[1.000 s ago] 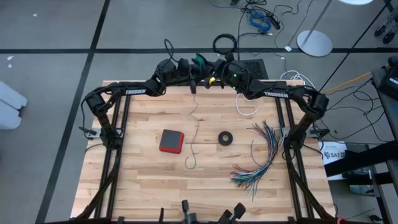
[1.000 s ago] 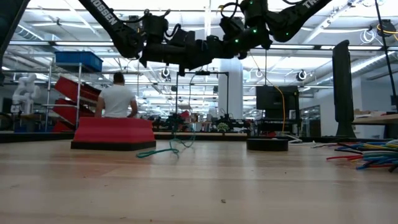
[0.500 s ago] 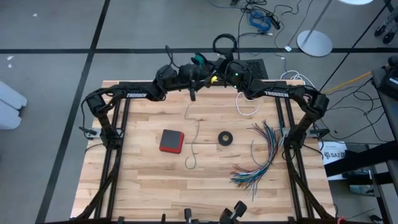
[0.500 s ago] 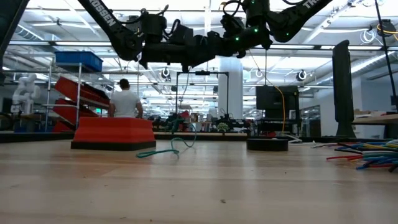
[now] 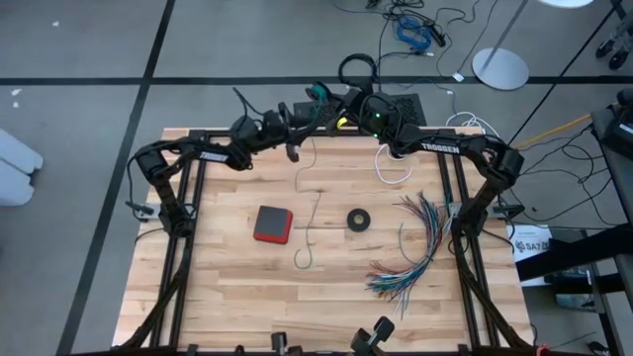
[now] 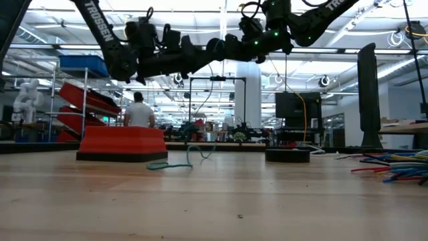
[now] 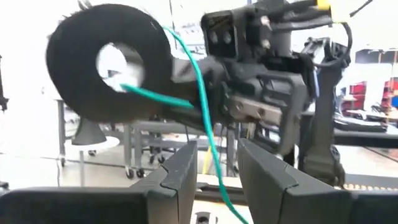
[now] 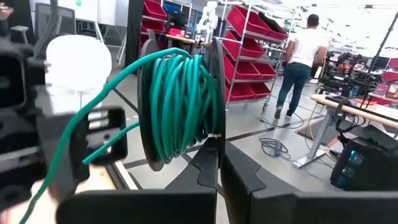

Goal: Coiling cords
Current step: Coil the green wire cable on the spool

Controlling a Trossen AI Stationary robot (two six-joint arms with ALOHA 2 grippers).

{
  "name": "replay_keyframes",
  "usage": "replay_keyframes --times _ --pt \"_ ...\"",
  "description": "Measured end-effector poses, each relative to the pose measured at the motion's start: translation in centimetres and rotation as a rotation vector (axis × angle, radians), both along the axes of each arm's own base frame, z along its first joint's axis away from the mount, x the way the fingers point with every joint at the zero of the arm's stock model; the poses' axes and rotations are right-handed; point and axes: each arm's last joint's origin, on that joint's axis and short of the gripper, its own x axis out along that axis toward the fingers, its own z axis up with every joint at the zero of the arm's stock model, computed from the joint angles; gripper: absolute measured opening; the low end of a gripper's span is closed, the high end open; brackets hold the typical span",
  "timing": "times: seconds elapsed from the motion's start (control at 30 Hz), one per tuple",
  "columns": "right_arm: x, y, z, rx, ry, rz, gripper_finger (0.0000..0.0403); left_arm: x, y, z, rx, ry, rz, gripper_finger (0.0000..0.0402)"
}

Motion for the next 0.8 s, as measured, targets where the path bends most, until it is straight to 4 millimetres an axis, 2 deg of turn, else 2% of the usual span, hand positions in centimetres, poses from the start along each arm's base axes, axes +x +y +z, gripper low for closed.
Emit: replay_keyframes --times 0.4,0.5,0.63,0.8 --pt "0.03 0.08 0.08 0.004 -0.011 0.002 0.0 0.39 0.23 -0.51 -0.056 0.061 0.026 0.0118" --pt "0.05 0.11 0.07 0.005 -0.011 0.002 0.0 0.36 0.33 -0.6 -0.063 0.068 0.037 0.0091" --pt "0.05 0.11 0.03 0.007 -0.007 0.002 0.0 0.37 0.31 -0.59 -0.039 0.071 0.04 0.002" --pt "0.07 0.13 0.01 0.011 -0.008 0.015 0.0 0.72 0.23 0.11 -0.008 0.044 0.043 0.0006"
